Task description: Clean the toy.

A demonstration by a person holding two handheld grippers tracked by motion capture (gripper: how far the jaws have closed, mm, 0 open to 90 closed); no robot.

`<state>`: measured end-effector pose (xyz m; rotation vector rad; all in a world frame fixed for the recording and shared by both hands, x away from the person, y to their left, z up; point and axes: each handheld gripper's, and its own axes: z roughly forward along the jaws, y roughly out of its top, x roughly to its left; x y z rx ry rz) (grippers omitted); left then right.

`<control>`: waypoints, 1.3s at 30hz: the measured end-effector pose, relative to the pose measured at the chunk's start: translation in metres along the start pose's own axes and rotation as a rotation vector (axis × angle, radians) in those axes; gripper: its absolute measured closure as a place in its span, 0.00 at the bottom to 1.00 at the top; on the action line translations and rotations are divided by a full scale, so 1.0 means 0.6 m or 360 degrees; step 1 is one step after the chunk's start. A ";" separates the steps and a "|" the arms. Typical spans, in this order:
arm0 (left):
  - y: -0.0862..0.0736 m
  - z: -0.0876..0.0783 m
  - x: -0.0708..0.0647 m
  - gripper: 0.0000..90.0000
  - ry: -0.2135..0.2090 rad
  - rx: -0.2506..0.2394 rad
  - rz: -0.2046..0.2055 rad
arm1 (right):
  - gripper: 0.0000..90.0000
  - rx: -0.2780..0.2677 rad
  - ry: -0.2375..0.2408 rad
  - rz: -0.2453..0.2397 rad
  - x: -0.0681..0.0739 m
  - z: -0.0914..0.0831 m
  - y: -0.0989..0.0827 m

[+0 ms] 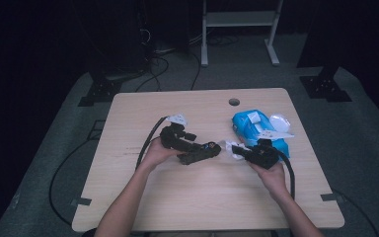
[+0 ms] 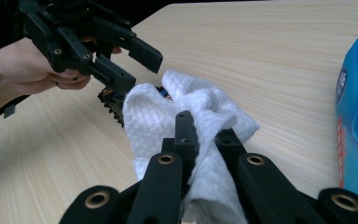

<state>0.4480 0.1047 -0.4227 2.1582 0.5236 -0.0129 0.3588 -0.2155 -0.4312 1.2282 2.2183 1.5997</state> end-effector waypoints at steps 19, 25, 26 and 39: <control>-0.004 0.020 -0.030 0.44 0.0051 0.0017 0.0088 | 0.92 -0.0039 -0.0025 -0.0005 -0.004 -0.029 0.000; -0.008 0.031 -0.051 0.41 0.0067 0.0040 0.0143 | 0.92 -0.0035 -0.0029 -0.0023 -0.001 -0.042 -0.003; -0.010 0.033 -0.055 0.41 0.0071 0.0044 0.0145 | 0.92 -0.0029 -0.0031 -0.0026 -0.001 -0.044 -0.004; -0.028 0.064 -0.090 0.39 0.0120 0.0146 0.0254 | 0.92 0.0074 -0.0074 -0.0044 -0.017 -0.067 -0.031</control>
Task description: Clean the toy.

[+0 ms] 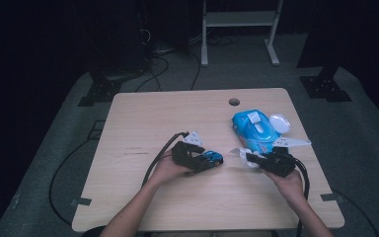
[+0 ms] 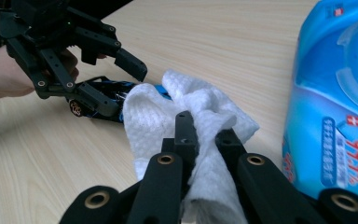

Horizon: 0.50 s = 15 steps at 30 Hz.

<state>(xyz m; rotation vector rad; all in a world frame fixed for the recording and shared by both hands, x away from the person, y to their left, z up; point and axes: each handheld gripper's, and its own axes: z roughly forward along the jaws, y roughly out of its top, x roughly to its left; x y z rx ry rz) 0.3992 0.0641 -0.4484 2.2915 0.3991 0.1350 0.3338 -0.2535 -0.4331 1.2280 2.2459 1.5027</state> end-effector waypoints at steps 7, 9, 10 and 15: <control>-0.001 0.005 -0.018 0.32 0.0014 0.0025 0.0056 | 0.92 0.0046 0.0001 -0.0012 -0.002 -0.003 -0.011; -0.001 0.000 -0.021 0.30 0.0033 0.0019 0.0069 | 0.92 0.0070 0.0013 -0.0028 0.000 0.001 -0.014; -0.002 -0.003 -0.021 0.30 0.0025 0.0014 0.0071 | 0.92 0.0080 0.0008 -0.0037 0.001 0.002 -0.014; -0.004 -0.020 -0.019 0.26 0.0057 -0.0003 0.0064 | 0.92 0.0132 0.0023 -0.0099 0.007 0.004 -0.019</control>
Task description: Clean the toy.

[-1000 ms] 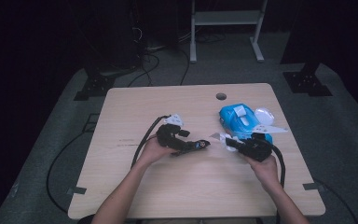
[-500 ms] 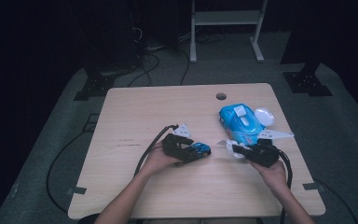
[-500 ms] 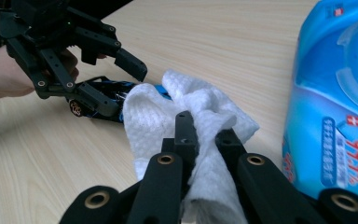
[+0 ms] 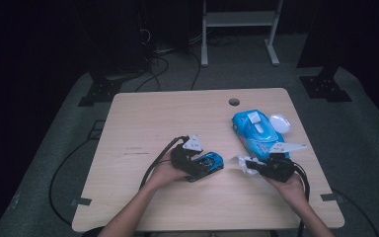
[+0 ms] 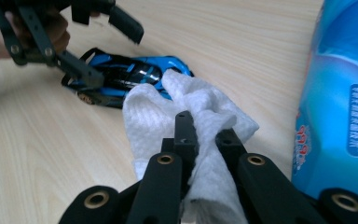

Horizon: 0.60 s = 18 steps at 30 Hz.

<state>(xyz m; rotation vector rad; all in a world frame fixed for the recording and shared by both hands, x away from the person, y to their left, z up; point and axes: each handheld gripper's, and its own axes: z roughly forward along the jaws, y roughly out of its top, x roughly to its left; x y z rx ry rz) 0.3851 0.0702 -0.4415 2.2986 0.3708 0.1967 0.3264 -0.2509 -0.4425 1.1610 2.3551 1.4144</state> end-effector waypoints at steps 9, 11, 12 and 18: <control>-0.007 -0.019 0.003 0.23 0.0047 -0.0021 -0.0019 | 0.61 0.0128 0.0052 -0.0048 -0.007 0.003 -0.020; -0.008 -0.019 0.002 0.23 0.0049 -0.0010 -0.0011 | 0.56 0.0115 0.0068 -0.0033 -0.009 -0.005 -0.024; -0.008 -0.020 0.002 0.22 0.0051 -0.0007 -0.0009 | 0.54 0.0111 0.0074 -0.0037 -0.011 -0.009 -0.026; -0.010 -0.029 0.005 0.22 0.0052 -0.0036 -0.0020 | 0.52 0.0079 0.0081 -0.0036 -0.019 -0.038 -0.037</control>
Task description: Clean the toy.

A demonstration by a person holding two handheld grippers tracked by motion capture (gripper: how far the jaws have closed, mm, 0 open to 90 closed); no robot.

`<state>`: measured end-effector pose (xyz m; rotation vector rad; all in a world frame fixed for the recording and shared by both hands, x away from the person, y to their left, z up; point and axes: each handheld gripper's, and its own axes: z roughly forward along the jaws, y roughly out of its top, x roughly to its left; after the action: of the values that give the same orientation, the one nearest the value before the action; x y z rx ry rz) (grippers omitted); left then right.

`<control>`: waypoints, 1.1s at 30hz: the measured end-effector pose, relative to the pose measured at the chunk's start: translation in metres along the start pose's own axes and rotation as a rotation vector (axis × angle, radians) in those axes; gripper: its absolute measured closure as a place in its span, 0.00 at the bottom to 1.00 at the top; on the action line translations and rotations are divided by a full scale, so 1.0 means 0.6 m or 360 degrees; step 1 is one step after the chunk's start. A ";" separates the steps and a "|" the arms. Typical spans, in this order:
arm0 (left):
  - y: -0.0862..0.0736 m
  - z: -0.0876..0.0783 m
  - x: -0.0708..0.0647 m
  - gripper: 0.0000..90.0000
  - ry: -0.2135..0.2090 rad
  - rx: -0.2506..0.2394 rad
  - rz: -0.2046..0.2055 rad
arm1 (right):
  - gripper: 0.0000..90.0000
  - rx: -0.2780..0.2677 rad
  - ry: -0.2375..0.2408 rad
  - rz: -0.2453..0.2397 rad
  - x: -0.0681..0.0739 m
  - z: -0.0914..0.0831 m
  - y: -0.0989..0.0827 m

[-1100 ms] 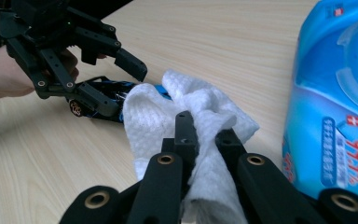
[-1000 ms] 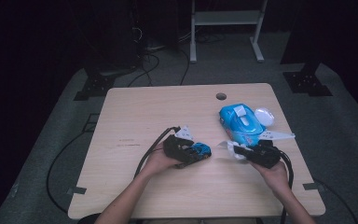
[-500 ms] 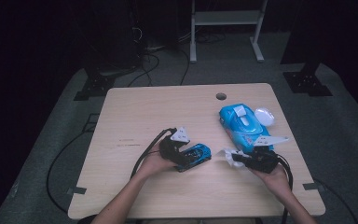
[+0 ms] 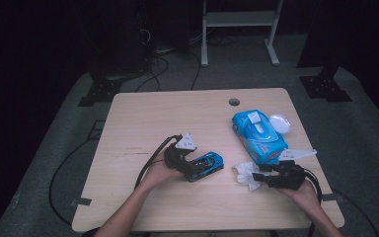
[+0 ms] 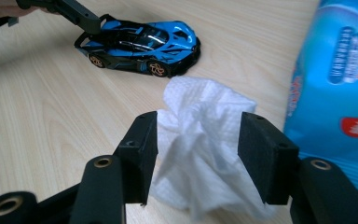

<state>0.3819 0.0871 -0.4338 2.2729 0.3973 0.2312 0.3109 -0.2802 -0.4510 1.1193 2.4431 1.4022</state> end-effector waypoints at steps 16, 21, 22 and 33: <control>-0.029 -0.049 0.015 0.19 0.0008 -0.0030 -0.0055 | 0.50 -0.0082 -0.0053 0.0056 -0.017 -0.037 -0.021; -0.042 -0.060 0.015 0.18 0.0024 -0.0028 -0.0069 | 0.50 -0.0101 -0.0059 0.0060 -0.019 -0.042 -0.024; -0.044 -0.062 0.015 0.18 0.0031 -0.0036 -0.0077 | 0.49 -0.0101 -0.0060 0.0064 -0.019 -0.043 -0.024; -0.063 -0.092 0.018 0.17 0.0064 -0.0057 -0.0113 | 0.48 -0.0119 -0.0082 0.0091 -0.024 -0.052 -0.030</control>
<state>0.3681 0.1532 -0.4251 2.2175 0.4899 0.2458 0.2982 -0.3167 -0.4511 1.2016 2.3212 1.4493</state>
